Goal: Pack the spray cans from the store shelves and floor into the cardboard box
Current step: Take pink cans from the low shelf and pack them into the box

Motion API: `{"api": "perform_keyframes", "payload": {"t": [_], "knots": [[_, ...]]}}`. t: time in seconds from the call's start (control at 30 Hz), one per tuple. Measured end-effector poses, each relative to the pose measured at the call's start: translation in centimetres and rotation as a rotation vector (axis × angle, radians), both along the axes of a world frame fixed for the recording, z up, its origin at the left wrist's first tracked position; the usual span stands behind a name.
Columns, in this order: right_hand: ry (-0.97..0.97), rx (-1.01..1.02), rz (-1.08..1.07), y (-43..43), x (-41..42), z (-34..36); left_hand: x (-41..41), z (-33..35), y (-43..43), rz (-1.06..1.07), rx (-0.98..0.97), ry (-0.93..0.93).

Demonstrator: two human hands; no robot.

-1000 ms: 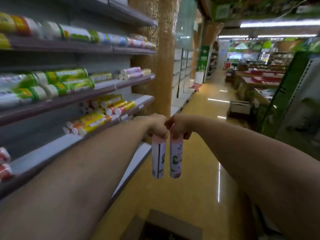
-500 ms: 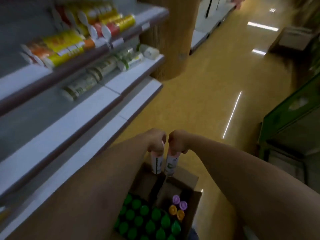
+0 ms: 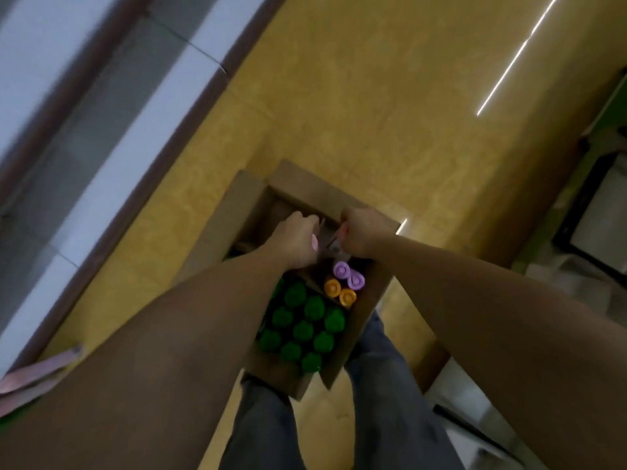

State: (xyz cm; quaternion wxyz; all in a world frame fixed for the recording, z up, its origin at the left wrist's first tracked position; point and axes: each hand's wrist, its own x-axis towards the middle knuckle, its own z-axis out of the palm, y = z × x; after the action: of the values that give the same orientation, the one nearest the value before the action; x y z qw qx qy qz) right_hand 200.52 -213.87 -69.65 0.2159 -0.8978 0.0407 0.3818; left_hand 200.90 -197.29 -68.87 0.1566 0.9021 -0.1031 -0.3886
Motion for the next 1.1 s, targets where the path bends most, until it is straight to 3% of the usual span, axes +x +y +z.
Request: {"api": "perform_keyframes", "payload": {"t": [0.27, 0.47, 0.73, 0.9, 1.1], "knots": [[0.136, -0.023, -0.180, -3.5, -6.9, -9.1, -3.3, -8.8, -4.7, 0.018, -0.009, -0.001], [0.071, -0.047, -0.280, -4.7, -8.8, -14.8, -2.9, -15.2, -9.2, -0.071, -0.022, -0.012], [0.049, -0.092, -0.246, -5.5, -11.2, -22.1, -4.8, -22.6, -11.1, -0.172, 0.021, 0.094], [0.034, -0.162, -0.143, -4.9, -11.1, -25.6, -5.9, -26.2, -11.0, -0.155, -0.003, 0.077], [0.095, -0.082, -0.149, -5.0, -10.8, -27.8, -5.7, -29.3, -11.0, -0.078, 0.037, 0.107]]}}
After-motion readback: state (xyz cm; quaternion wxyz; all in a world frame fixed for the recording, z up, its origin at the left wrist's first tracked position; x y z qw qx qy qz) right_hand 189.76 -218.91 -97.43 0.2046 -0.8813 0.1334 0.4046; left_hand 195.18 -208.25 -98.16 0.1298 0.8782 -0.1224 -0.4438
